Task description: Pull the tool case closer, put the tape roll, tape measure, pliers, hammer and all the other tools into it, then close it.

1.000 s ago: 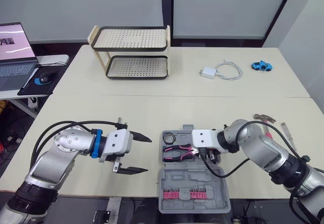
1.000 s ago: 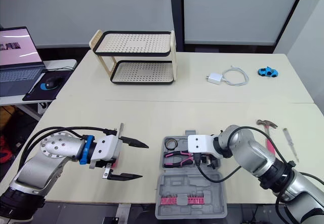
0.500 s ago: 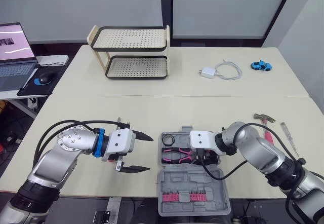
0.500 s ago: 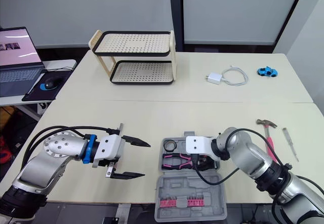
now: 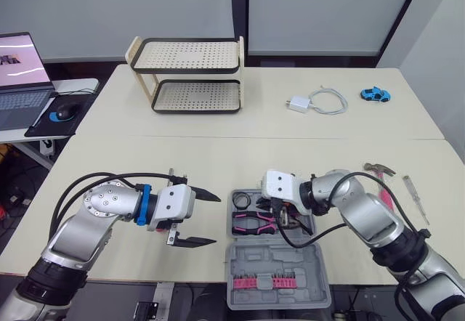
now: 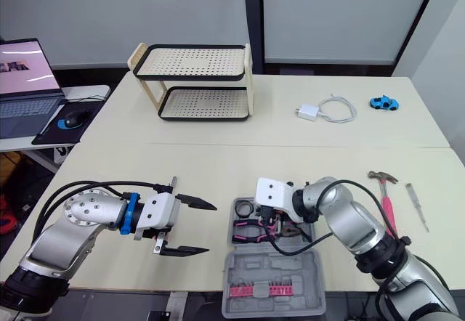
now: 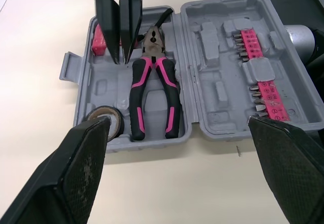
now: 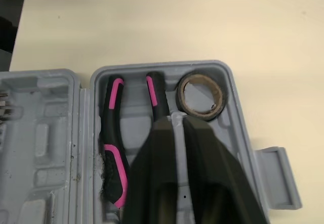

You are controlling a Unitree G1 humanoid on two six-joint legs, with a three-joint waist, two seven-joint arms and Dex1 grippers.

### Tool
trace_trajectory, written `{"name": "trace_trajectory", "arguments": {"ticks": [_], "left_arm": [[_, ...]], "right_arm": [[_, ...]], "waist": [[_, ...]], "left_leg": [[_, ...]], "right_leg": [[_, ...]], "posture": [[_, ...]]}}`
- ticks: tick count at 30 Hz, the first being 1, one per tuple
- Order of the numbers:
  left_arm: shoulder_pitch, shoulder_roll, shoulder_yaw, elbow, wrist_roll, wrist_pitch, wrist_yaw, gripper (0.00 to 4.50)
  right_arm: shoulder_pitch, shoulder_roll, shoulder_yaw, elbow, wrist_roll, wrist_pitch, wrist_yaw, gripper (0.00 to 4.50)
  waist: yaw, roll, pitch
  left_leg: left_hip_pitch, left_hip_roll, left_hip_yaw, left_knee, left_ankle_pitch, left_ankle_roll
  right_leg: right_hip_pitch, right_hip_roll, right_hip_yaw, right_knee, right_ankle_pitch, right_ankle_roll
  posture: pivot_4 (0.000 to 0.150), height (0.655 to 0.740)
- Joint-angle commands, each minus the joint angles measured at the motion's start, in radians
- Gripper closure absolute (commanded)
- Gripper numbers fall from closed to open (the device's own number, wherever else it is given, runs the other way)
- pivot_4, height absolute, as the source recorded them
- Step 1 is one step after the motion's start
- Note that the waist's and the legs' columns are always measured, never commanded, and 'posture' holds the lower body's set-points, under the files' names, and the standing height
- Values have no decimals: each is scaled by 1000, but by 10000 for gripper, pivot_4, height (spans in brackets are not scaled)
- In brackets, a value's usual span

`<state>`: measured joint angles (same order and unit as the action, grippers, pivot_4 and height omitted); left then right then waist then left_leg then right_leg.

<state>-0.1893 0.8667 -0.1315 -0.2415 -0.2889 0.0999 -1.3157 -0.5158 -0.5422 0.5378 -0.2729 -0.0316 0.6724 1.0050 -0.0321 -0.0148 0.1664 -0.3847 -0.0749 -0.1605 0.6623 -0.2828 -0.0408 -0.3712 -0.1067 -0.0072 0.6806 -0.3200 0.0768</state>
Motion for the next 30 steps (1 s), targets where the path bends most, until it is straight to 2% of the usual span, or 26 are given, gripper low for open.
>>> {"name": "trace_trajectory", "arguments": {"ticks": [1, 8, 20, 24, 30], "left_arm": [[4, -2, 5, -15, 0, -13, 7, 0], [15, 2, 7, -20, 1, -10, 12, 0], [29, 7, 9, -15, 2, -16, 14, 0], [35, 6, 18, -11, -2, -14, 19, 0], [66, 10, 56, -6, -17, -1, 43, 0]], "right_arm": [[2, 16, 26, 19, -24, -21, -26, 44818], [26, 23, 85, 93, -69, -64, -43, 44818], [45, 19, 86, 168, -89, -82, -47, 44818], [48, 31, 42, 143, -48, -146, -40, 44818], [68, 22, -62, 10, 36, -129, -30, 44818]], "waist": [[0, 0, 0], [0, 0, 0], [0, 1, -1], [0, 0, -1], [0, 1, -1]], "left_leg": [[0, 0, 0, 0, 0, 0], [0, 0, 0, 0, 0, 0], [3, 0, -1, 0, 1, -1], [3, 0, 0, 0, 1, -1], [2, 0, 0, 0, 1, -1]], "right_leg": [[0, 0, 0, 0, 0, 0], [0, 0, 0, 0, 0, 0], [2, 1, 0, 0, 0, 0], [2, 1, 0, 0, 0, 0], [1, 1, 0, 0, 0, 0]], "posture": [[1500, 7400], [1500, 7400], [1500, 7400], [1500, 7400], [1500, 7400]]}}
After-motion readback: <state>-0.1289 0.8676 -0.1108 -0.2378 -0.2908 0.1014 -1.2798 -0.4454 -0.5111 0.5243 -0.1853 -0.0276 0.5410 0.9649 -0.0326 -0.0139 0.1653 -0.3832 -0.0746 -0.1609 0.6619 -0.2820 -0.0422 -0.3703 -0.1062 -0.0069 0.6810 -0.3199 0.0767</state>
